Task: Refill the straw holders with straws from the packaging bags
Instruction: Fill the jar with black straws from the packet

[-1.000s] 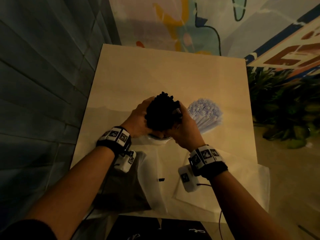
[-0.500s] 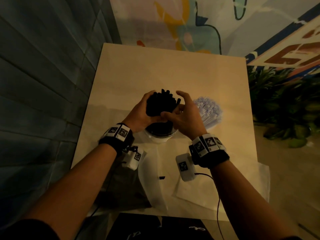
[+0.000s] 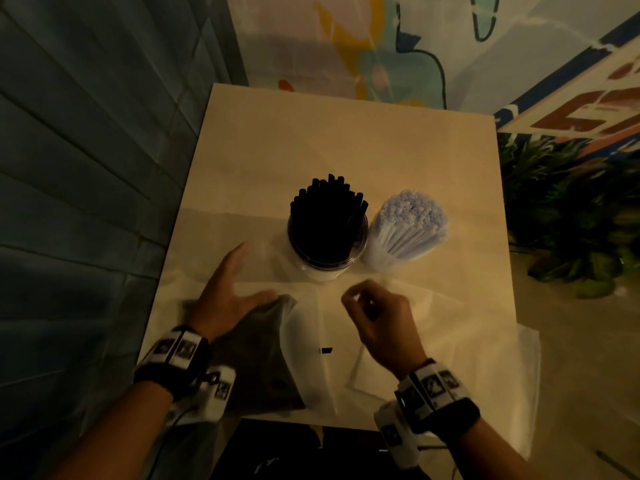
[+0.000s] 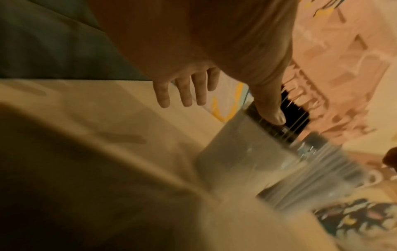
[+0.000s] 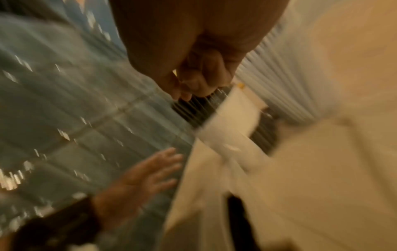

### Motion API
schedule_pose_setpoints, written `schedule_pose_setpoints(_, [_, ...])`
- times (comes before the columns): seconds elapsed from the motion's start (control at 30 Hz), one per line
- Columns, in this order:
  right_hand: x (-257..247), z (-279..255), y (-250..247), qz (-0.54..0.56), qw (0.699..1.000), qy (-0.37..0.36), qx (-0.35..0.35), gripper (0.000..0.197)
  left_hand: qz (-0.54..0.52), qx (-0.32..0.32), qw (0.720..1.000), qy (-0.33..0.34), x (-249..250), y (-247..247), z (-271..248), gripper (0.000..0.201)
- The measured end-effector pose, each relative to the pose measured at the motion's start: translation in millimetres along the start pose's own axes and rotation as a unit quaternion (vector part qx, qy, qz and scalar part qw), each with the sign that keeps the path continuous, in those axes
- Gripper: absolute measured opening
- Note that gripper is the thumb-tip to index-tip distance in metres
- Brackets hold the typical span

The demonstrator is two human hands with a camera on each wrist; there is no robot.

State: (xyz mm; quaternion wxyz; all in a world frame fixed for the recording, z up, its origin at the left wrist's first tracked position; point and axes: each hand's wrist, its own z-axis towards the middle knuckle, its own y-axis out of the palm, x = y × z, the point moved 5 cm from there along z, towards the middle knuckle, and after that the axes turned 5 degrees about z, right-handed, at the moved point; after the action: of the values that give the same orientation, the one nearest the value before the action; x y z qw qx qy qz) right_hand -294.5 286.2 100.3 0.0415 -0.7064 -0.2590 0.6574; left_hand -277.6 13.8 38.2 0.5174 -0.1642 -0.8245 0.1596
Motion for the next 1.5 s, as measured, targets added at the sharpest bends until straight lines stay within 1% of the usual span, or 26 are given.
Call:
schedule_pose_setpoints(0.07, [27.5,-12.3,15.1,-0.030,0.998,0.045,-0.029,0.006,0.087,0.029,0.996,-0.024,-26.5,-8.3,-24.9,0.112])
schedule_pose_setpoints(0.13, [52.7,-19.6,28.3,-0.065,0.995,0.068,-0.037,0.009,0.206,0.035,0.978,-0.017,-50.0,-13.5,-46.8,0.120])
schedule_pose_setpoints(0.2, [70.2,-22.9,42.2,-0.098,0.992,0.063,-0.048,0.010,0.292,0.012,0.956,-0.010,-74.9,-12.1,-64.0,0.130])
schedule_pose_setpoints(0.27, [80.7,-24.1,59.7,-0.131,0.984,0.058,-0.104,0.015,0.345,-0.014,0.938,-0.025,-96.8,-7.8,-75.0,0.139])
schedule_pose_setpoints(0.37, [86.9,-24.0,87.2,-0.200,0.951,0.057,-0.228,0.033,0.387,-0.045,0.919,-0.065,-117.5,1.9,-83.5,0.143])
schedule_pose_setpoints(0.43, [86.8,-24.3,102.9,-0.227,0.929,0.068,-0.284,0.035,0.387,-0.061,0.915,-0.091,-125.2,8.9,-84.3,0.143])
schedule_pose_setpoints(0.57, [88.6,-24.7,122.4,-0.274,0.893,0.117,-0.338,0.041,0.359,-0.064,0.924,-0.117,-128.2,16.5,-78.6,0.140])
schedule_pose_setpoints(0.63, [90.6,-23.7,127.2,-0.288,0.889,0.124,-0.333,0.044,0.360,-0.065,0.923,-0.117,-126.0,18.5,-74.6,0.138])
schedule_pose_setpoints(0.73, [88.7,-23.2,135.9,-0.291,0.894,0.104,-0.324,0.051,0.360,-0.066,0.924,-0.112,-124.0,21.1,-70.1,0.135])
schedule_pose_setpoints(0.83, [74.3,-19.1,144.8,-0.294,0.909,0.045,-0.293,0.044,0.367,-0.066,0.921,-0.111,-122.9,23.5,-68.5,0.133])
schedule_pose_setpoints(0.97, [55.0,-17.1,152.3,-0.292,0.909,-0.015,-0.296,0.052,0.373,-0.067,0.918,-0.113,-120.6,26.0,-67.8,0.133])
schedule_pose_setpoints(1.0, [53.1,-15.8,154.2,-0.303,0.908,-0.034,-0.289,0.054,0.375,-0.067,0.918,-0.113,-120.6,26.1,-67.9,0.133])
schedule_pose_setpoints(1.1, [55.4,-15.9,161.6,-0.344,0.890,-0.064,-0.294,0.058,0.375,-0.067,0.918,-0.111,-120.9,27.0,-68.2,0.134])
schedule_pose_setpoints(1.13, [54.3,-15.7,163.0,-0.354,0.884,-0.064,-0.298,0.058,0.376,-0.066,0.918,-0.110,-120.6,27.6,-68.4,0.134])
schedule_pose_setpoints(1.27, [48.4,-9.2,165.1,-0.314,0.903,-0.060,-0.287,0.048,0.371,-0.062,0.920,-0.108,-117.5,29.2,-68.4,0.132])
schedule_pose_setpoints(1.33, [44.9,-8.3,167.1,-0.307,0.905,-0.064,-0.288,0.046,0.369,-0.057,0.921,-0.108,-116.1,28.8,-69.2,0.131])
schedule_pose_setpoints(1.37, [46.7,-8.0,167.6,-0.306,0.903,-0.054,-0.296,0.045,0.367,-0.057,0.922,-0.109,-116.1,28.9,-69.6,0.131])
schedule_pose_setpoints(1.43, [51.4,-9.3,166.8,-0.326,0.890,-0.020,-0.317,0.045,0.365,-0.055,0.923,-0.106,-116.5,29.3,-70.2,0.131])
schedule_pose_setpoints(1.5, [57.1,-10.1,168.3,-0.339,0.885,-0.016,-0.320,0.047,0.371,-0.053,0.921,-0.107,-117.5,28.8,-70.1,0.132])
